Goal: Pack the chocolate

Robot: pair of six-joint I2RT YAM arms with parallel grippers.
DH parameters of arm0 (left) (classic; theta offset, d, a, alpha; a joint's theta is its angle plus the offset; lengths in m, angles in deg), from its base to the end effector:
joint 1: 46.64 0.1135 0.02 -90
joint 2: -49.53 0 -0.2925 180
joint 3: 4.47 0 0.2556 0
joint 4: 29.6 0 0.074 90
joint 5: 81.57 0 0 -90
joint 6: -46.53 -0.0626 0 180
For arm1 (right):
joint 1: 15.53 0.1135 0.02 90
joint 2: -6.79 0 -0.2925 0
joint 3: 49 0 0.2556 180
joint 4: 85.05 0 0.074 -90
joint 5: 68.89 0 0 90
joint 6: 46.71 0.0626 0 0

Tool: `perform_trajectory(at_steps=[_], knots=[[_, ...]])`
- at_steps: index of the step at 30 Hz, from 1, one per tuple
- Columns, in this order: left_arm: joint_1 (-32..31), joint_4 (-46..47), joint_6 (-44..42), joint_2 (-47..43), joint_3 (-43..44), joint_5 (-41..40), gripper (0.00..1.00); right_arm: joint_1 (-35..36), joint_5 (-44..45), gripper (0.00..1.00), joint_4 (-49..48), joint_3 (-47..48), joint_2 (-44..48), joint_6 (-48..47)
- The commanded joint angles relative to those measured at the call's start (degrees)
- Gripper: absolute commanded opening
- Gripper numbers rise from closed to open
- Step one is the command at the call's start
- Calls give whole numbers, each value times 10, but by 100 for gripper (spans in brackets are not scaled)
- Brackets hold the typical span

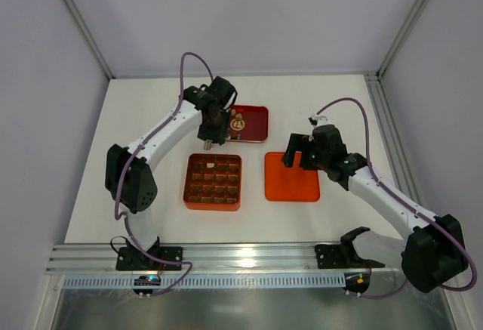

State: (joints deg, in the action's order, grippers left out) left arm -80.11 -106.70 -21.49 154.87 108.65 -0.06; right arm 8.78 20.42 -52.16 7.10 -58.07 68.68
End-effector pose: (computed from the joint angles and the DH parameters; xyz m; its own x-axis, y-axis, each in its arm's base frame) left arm 0.3376 -0.2121 0.3030 -0.9116 0.1589 -0.3792 0.1734 0.9848 -0.0041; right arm 0.2279 0.1038 0.2486 -0.7272 0.1420 -0.6716 -0.1196 0.9372 0.3276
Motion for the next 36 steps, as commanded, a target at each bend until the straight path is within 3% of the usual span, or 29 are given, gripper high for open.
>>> perform_trajectory(at_steps=[1,36], knots=[[7,18,-8,7,26,10,42,3,-8,100,-16,5,12,-10],[10,20,-19,76,81,23,40,1,4,100,-8,-11,34,-10]])
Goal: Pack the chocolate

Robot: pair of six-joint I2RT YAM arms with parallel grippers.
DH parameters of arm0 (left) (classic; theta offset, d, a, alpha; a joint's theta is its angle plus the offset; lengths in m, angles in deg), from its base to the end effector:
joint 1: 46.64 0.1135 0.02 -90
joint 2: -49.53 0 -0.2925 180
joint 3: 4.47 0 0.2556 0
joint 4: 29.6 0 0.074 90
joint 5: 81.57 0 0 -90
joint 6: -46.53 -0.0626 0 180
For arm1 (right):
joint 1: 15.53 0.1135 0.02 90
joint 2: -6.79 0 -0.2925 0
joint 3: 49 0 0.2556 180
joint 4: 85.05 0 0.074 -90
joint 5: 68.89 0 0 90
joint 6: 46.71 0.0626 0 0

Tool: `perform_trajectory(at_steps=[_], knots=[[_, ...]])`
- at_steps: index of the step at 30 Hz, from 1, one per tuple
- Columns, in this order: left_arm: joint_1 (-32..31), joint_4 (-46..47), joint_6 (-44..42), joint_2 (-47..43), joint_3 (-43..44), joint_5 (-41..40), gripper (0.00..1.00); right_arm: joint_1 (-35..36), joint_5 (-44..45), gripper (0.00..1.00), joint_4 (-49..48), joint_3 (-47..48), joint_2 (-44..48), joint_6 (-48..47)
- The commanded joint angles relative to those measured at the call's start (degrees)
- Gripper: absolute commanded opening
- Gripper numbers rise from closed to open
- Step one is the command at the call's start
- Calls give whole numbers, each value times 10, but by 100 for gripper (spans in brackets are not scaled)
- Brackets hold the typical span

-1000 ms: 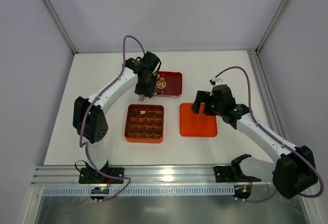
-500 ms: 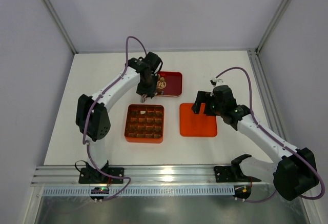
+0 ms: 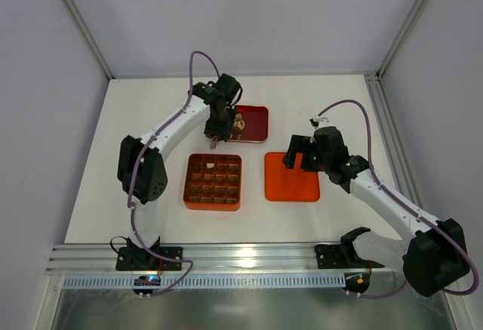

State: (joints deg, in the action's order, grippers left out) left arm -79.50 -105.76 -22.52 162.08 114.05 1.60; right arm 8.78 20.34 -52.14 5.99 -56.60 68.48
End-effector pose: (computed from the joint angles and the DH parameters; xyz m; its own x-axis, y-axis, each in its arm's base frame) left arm 0.3674 -0.2284 0.2821 -0.9186 0.1707 -0.3565 0.1889 0.9818 -0.0167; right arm 0.2224 0.1014 0.2475 -0.7235 0.1402 -0.6759 -0.1248 0.9365 0.3277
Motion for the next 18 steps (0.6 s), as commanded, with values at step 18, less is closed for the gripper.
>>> perform_trajectory(at_steps=[18], knots=[[12,-8,-19,-14,26,-3,42,1,5,100,-6,-3,23,-4]])
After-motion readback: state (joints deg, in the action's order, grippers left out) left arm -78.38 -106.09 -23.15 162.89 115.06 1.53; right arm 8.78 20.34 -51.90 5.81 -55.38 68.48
